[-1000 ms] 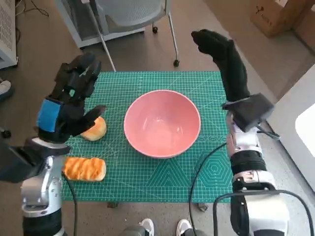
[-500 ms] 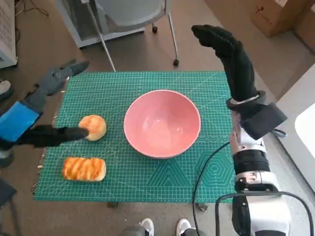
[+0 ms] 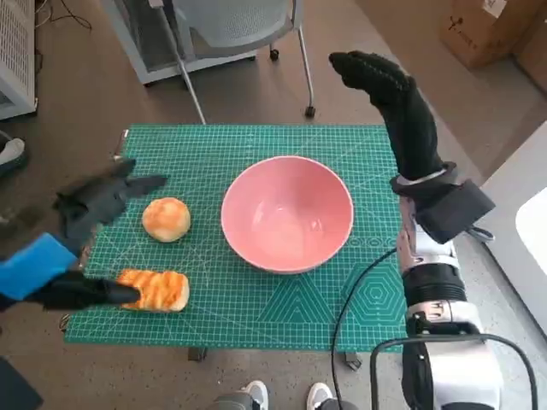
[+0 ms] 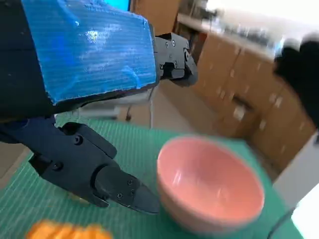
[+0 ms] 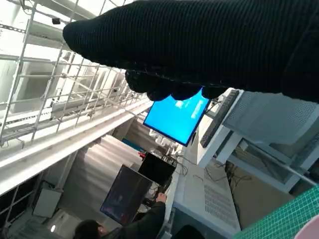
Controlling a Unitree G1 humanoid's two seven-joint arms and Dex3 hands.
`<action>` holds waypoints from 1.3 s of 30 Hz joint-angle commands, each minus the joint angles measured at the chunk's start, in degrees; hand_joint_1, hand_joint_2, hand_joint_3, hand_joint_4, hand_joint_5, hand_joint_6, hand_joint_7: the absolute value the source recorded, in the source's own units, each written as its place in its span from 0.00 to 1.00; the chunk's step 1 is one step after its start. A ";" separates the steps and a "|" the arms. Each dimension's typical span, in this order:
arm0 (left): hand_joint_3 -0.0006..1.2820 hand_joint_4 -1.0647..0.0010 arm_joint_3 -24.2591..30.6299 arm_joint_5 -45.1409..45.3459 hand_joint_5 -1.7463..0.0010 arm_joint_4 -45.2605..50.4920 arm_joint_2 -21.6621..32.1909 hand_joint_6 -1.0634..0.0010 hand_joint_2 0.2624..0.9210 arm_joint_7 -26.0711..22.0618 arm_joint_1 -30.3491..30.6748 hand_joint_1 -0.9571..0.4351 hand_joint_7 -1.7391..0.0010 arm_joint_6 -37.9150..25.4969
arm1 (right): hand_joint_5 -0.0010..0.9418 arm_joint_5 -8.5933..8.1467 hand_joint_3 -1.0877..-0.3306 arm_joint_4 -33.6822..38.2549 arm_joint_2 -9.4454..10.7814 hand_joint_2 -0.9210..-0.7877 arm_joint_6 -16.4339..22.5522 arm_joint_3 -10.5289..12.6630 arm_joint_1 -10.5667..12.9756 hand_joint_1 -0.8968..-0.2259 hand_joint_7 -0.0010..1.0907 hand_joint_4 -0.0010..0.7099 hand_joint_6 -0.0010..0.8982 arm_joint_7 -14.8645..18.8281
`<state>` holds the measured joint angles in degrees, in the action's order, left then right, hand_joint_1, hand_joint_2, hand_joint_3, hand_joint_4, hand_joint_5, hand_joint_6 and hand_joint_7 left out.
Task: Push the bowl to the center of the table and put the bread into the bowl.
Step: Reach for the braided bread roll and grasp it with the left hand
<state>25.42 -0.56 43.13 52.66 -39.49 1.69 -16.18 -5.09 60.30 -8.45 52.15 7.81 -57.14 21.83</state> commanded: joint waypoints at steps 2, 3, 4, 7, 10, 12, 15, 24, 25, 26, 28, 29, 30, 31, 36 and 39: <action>0.00 0.82 0.17 2.43 0.99 2.12 1.58 0.81 0.61 -2.19 3.54 0.60 0.79 -1.42 | 0.01 -0.27 0.59 1.01 0.53 0.00 -1.14 -0.16 0.23 0.35 0.03 0.26 0.42 0.26; 0.00 0.82 0.01 2.87 1.00 2.27 1.65 0.80 0.61 -2.42 4.15 0.60 0.81 -1.63 | 0.01 -0.34 0.59 1.00 0.55 0.00 -1.21 -0.15 0.20 0.35 0.03 0.26 0.42 0.33; 0.00 0.82 -0.27 3.38 1.00 2.47 1.80 0.79 0.61 -2.66 4.80 0.60 0.82 -2.12 | 0.01 -0.43 0.59 0.96 0.58 0.00 -1.26 -0.14 0.20 0.35 0.03 0.26 0.42 0.41; 0.00 0.81 -0.98 4.58 1.00 2.93 1.97 0.75 0.62 -3.10 5.99 0.59 0.87 -3.55 | 0.01 -0.81 0.59 0.82 0.61 0.00 -1.33 -0.08 0.28 0.35 0.03 0.26 0.42 0.74; 0.00 0.80 -1.61 5.59 1.00 3.15 1.93 0.71 0.61 -3.19 6.74 0.59 0.91 -4.39 | 0.01 -1.04 0.59 0.69 0.67 0.00 -1.45 -0.06 0.27 0.35 0.02 0.27 0.42 0.91; 0.00 0.80 -2.60 6.91 1.00 2.91 1.82 0.69 0.61 -3.00 7.31 0.59 0.93 -4.80 | 0.01 -1.11 0.59 0.58 0.77 0.00 -1.62 -0.09 0.22 0.35 0.02 0.27 0.42 0.84; 0.00 0.79 -3.89 8.51 1.00 2.75 1.73 0.67 0.61 -2.80 7.82 0.58 0.95 -5.62 | 0.01 -1.20 0.59 0.49 0.78 0.00 -1.76 -0.15 0.19 0.35 0.02 0.27 0.42 0.80; 0.01 0.80 -8.16 11.57 1.00 1.45 1.27 0.65 0.64 -2.69 8.01 0.60 0.97 -8.76 | 0.01 -2.08 0.59 0.89 0.44 0.00 -1.94 0.17 0.24 0.35 0.02 0.27 0.42 1.87; 0.01 0.80 -8.62 11.86 1.00 1.29 1.30 0.65 0.64 -2.65 7.95 0.60 0.97 -9.00 | 0.01 -2.12 0.59 1.02 0.41 0.00 -1.97 0.24 0.22 0.35 0.02 0.27 0.42 1.97; 0.01 0.80 -9.19 12.21 1.00 0.92 1.28 0.65 0.64 -2.57 7.89 0.60 0.98 -9.21 | 0.01 -2.20 0.59 1.07 0.39 0.00 -1.99 0.30 0.26 0.35 0.02 0.27 0.42 2.13; 0.01 0.80 -10.27 12.93 1.00 0.07 1.09 0.65 0.65 -2.36 7.76 0.60 0.98 -9.50 | 0.01 -2.32 0.59 0.98 0.42 0.00 -2.00 0.38 0.37 0.35 0.02 0.27 0.42 2.39; 0.01 0.80 -10.78 13.27 1.00 -0.34 0.99 0.65 0.65 -2.23 7.67 0.61 0.98 -9.62 | 0.01 -2.38 0.60 0.92 0.43 0.00 -1.99 0.43 0.42 0.35 0.02 0.27 0.42 2.50; 0.01 0.80 -11.46 13.76 1.00 -1.01 0.90 0.65 0.65 -1.99 7.60 0.61 0.98 -9.49 | 0.01 -2.41 0.60 0.85 0.44 0.00 -2.00 0.49 0.47 0.35 0.02 0.28 0.42 2.60; 0.01 0.80 -11.92 14.09 1.00 -1.46 0.86 0.65 0.66 -1.81 7.54 0.61 0.98 -9.40 | 0.01 -2.43 0.60 0.81 0.44 0.00 -2.00 0.54 0.50 0.35 0.02 0.28 0.42 2.68; 0.01 0.79 -15.21 17.15 1.00 -4.54 0.34 0.65 0.67 0.14 7.42 0.61 0.99 -7.98 | 0.01 -2.66 0.60 0.65 0.36 0.00 -2.22 0.81 0.53 0.36 0.02 0.28 0.42 3.19; 0.01 0.77 -17.72 19.53 0.99 -6.53 -0.10 0.64 0.67 1.79 6.91 0.60 0.99 -6.98 | 0.01 -2.81 0.60 0.66 0.27 0.00 -2.34 0.94 0.50 0.36 0.02 0.28 0.42 3.49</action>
<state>10.03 16.48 38.50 53.32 -39.29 9.22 -24.32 -7.12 60.57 -8.10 50.80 8.59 -57.30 24.43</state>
